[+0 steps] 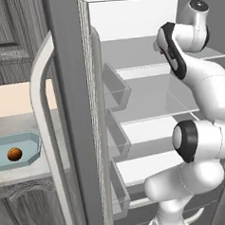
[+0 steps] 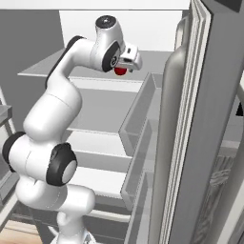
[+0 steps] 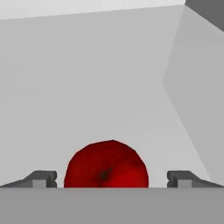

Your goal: Pick the apple and orange from the fridge and place them inside the tupperware on the counter.

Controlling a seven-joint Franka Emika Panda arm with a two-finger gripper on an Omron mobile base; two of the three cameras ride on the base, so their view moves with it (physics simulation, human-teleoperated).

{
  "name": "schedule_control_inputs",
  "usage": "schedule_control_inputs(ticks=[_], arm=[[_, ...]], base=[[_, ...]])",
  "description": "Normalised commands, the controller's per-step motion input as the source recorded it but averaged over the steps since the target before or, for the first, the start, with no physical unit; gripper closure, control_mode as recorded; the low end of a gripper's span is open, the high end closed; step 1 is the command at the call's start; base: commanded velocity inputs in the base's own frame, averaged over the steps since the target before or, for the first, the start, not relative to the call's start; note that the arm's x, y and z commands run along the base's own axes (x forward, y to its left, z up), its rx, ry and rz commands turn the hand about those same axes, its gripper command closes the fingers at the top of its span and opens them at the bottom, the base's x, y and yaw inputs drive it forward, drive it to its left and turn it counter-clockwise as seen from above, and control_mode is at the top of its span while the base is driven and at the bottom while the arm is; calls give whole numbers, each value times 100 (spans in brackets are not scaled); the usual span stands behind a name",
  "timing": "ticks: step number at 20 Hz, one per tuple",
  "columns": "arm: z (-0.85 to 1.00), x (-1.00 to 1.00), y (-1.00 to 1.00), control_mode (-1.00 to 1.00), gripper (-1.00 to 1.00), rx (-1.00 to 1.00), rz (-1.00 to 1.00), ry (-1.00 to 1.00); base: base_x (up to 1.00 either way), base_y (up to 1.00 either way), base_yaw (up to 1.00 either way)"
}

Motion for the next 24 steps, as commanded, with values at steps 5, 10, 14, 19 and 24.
schedule_control_inputs(ticks=[5, 10, 14, 19, 24], arm=[[-10, 9, 0, -100, -100, 0, 0, 0], [-15, 0, 0, -100, -100, 0, 0, 0], [-13, 4, 0, -100, 100, 0, 0, 0], [-15, -11, 4, -100, 100, 0, 4, 2], [0, -91, 7, -100, 100, 12, -2, -15]], base=[[0, 0, 0], [0, 0, 0], [0, 0, 0], [0, 0, 0], [0, 0, 0]])
